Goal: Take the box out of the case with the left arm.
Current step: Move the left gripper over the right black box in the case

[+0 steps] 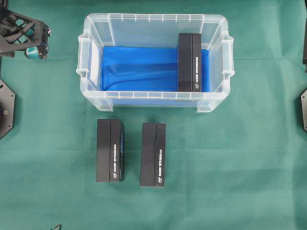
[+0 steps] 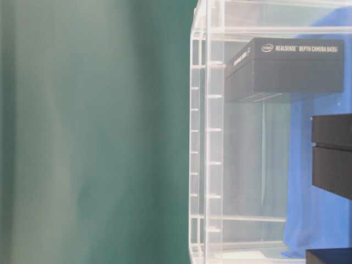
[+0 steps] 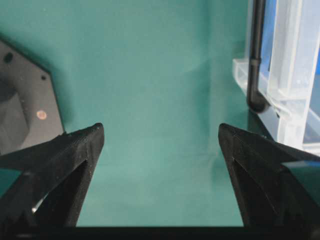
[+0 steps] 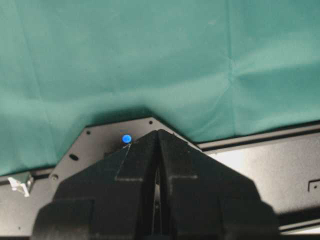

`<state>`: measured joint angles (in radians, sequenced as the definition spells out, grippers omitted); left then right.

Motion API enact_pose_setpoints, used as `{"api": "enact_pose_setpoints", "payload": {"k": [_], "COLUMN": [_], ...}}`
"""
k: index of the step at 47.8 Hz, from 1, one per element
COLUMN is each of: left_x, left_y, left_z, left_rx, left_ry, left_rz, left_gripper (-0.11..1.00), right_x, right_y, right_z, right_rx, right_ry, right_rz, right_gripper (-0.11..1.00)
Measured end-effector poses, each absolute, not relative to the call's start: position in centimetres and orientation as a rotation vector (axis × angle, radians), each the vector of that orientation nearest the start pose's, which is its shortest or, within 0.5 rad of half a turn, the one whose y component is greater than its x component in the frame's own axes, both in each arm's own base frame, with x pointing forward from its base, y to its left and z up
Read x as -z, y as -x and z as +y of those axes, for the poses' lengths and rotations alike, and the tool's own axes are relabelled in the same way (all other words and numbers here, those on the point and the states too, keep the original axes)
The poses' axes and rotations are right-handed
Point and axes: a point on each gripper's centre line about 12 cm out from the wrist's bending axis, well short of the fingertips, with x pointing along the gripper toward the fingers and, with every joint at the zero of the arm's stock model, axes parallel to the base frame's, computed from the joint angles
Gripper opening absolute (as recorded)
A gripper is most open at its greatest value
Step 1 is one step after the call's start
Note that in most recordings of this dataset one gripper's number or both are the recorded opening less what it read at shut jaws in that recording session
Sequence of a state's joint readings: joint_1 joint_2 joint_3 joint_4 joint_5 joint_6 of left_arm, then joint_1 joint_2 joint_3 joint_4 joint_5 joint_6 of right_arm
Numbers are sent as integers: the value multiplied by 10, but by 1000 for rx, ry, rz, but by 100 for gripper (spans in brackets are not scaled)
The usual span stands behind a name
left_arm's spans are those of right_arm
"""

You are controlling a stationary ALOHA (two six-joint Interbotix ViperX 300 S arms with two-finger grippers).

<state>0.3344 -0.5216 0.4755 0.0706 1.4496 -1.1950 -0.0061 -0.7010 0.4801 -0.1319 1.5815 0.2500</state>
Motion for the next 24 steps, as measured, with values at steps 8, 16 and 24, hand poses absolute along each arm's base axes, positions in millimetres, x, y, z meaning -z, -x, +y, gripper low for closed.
{"api": "enact_pose_setpoints", "payload": {"k": [8,16,24], "left_x": [-314,-314,-313], "left_y": [-207,-207,-207], "left_z": [82,82,82], "left_rx": [-1140,-1140,-1141], "left_ry": [1151,1155,1156], "left_rz": [1039,1041,1042], "left_gripper": [96,96,96], "right_x": [-346,-346,-346], "right_y": [-169,-169,-169], "right_z": [-17,-17,-17], "right_rx": [287,288,287], "right_ry": [-127,-126,-127], "right_rz": [1334,1332,1334], "right_gripper": [0,0,0]}}
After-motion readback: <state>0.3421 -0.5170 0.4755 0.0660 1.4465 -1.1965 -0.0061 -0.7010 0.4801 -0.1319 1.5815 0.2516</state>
